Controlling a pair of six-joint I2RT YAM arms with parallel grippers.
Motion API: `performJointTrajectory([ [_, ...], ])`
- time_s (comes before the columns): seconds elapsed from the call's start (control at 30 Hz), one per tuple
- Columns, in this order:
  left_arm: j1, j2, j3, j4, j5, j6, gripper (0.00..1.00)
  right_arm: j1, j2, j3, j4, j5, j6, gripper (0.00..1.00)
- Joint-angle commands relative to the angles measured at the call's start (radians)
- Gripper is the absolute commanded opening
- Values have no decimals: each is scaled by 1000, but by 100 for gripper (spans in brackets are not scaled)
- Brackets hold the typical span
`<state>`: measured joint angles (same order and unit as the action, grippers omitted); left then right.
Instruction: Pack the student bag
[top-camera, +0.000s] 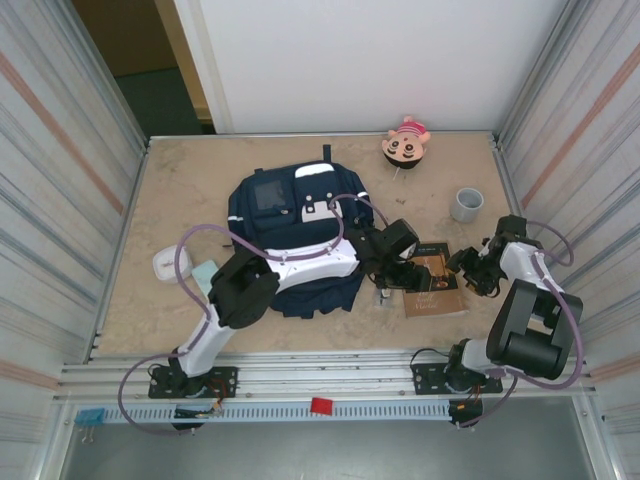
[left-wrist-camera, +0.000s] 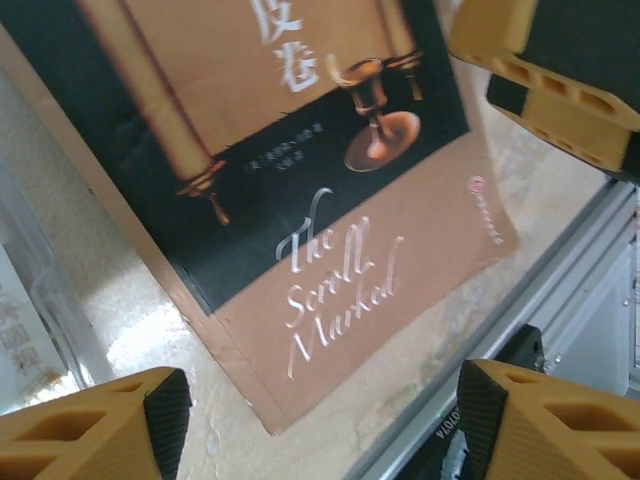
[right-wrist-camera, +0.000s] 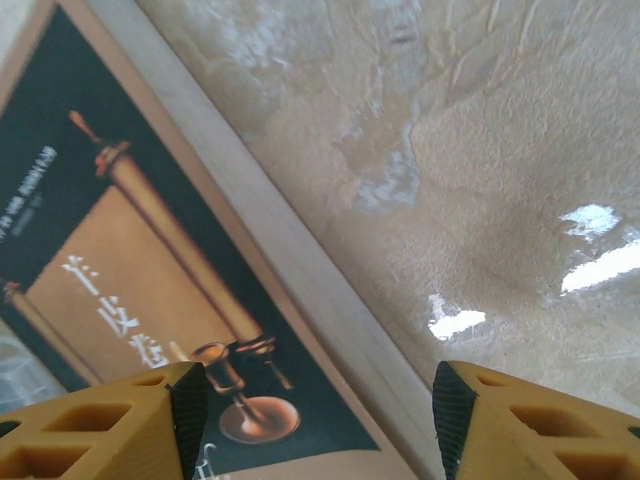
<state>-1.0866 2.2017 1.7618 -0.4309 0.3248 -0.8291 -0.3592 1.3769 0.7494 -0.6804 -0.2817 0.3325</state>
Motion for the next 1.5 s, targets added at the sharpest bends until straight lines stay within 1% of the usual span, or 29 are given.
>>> performJointTrajectory([
  [0.0,10,52,56,-62,12,-33,73,-9,13,-18,2,25,31,61],
  [0.03,11,57,59,-68,6,-25,73,-9,10,-20,-6,19,38,60],
  [0.13,22,52,51,-85,-28,-12,74,1,-20,-30,-26,-59,75,49],
  [0.2,41,52,47,-99,-53,-6,74,27,-47,-20,-70,-94,100,48],
  [0.27,59,52,52,-117,-87,16,74,53,-81,-3,-102,-101,115,51],
  [0.37,76,58,86,-168,-140,68,75,57,-129,54,-160,-54,117,65],
  [0.43,78,54,104,-179,-137,83,75,50,-141,83,-163,-17,107,67],
  [0.53,66,43,112,-173,-121,82,76,58,-93,108,-136,-44,74,68],
  [0.67,52,62,127,-143,-82,49,76,98,-1,112,-104,-36,49,66],
  [0.77,40,92,158,-139,-67,38,75,100,44,100,-72,-20,44,64],
  [0.93,21,113,192,-150,-90,38,76,88,109,90,-45,0,33,61],
  [1.0,22,133,204,-176,-98,30,76,84,131,87,-38,-2,34,58],
  [1.1,22,166,217,-211,-121,27,77,82,142,69,-29,4,44,56],
  [1.23,30,203,221,-204,-106,10,76,74,134,45,-14,-8,55,52],
  [1.37,30,232,266,-196,-103,24,75,70,130,40,-17,-28,59,46],
  [1.47,39,258,297,-159,-56,19,74,72,123,25,-16,-65,62,40],
])
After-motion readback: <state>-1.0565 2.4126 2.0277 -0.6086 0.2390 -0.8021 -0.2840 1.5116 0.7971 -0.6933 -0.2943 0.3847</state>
